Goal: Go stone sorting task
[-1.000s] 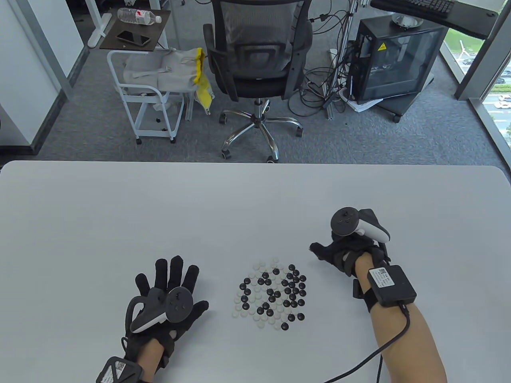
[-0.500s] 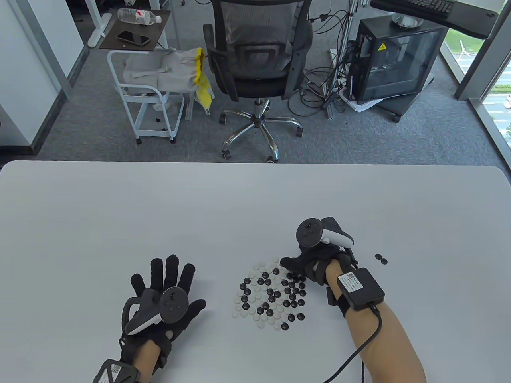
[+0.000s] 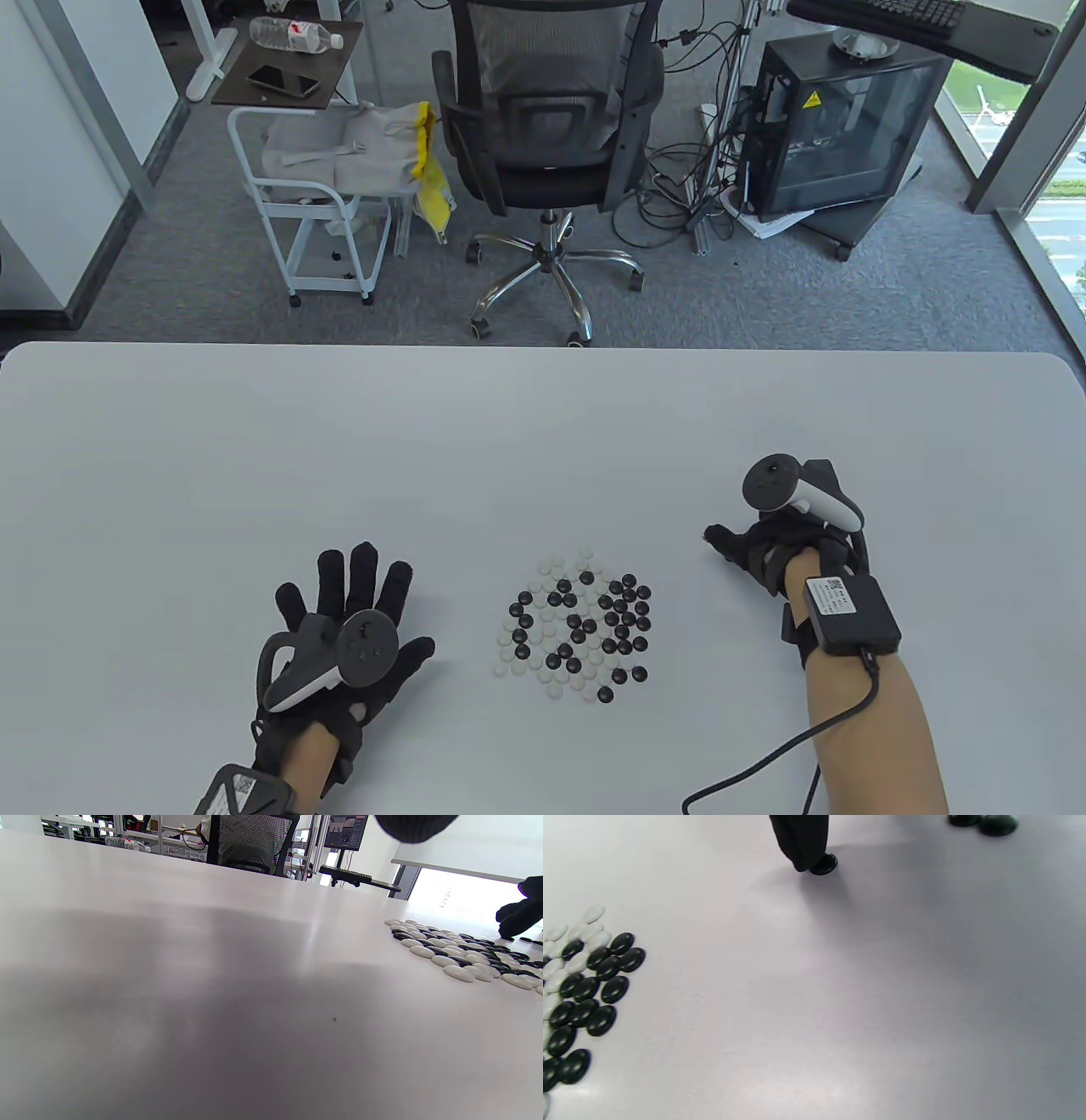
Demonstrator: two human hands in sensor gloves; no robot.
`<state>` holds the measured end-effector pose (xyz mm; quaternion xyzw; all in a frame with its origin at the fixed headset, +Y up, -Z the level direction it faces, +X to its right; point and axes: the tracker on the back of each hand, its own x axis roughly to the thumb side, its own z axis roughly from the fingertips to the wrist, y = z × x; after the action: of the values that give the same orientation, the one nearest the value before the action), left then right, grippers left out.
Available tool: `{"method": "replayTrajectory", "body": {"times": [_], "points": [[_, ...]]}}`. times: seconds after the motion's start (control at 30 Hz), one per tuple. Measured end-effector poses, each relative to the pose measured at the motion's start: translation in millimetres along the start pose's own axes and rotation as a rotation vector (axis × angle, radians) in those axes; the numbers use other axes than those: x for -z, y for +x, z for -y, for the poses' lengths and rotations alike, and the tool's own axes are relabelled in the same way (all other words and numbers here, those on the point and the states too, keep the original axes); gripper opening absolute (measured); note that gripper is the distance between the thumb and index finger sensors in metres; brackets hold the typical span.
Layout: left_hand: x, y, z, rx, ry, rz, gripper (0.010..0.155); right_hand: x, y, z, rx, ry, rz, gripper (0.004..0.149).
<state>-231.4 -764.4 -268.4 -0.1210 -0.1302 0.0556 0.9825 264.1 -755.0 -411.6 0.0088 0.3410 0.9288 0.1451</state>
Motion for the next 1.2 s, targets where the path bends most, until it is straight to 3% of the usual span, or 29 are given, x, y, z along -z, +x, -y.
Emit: {"method": "replayTrajectory", "body": {"times": [0.27, 0.57, 0.73, 0.83, 1.03, 1.2], "points": [[0.0, -0.5, 0.3, -0.003, -0.009, -0.008, 0.086, -11.4, -33.5, 5.2, -0.022, -0.06, -0.105, 0.071], [0.2, -0.4, 0.3, -0.001, -0.009, -0.008, 0.086, -14.3, -40.9, 5.9, -0.023, -0.091, -0.131, 0.072], [0.7, -0.5, 0.7, -0.001, -0.009, -0.009, 0.086, -16.0, -16.0, 10.0, -0.054, -0.107, -0.05, 0.071], [0.8, -0.8, 0.9, -0.002, -0.012, -0.01, 0.086, -15.8, 11.3, 7.9, -0.041, -0.058, 0.067, 0.071], [0.5, -1.7, 0.7, -0.01, -0.013, -0.013, 0.086, -14.3, 71.6, -10.6, -0.096, 0.068, 0.297, 0.069], [0.1, -3.6, 0.4, -0.014, -0.009, -0.014, 0.086, -10.4, 104.7, -32.2, -0.152, 0.128, 0.389, 0.069]]}}
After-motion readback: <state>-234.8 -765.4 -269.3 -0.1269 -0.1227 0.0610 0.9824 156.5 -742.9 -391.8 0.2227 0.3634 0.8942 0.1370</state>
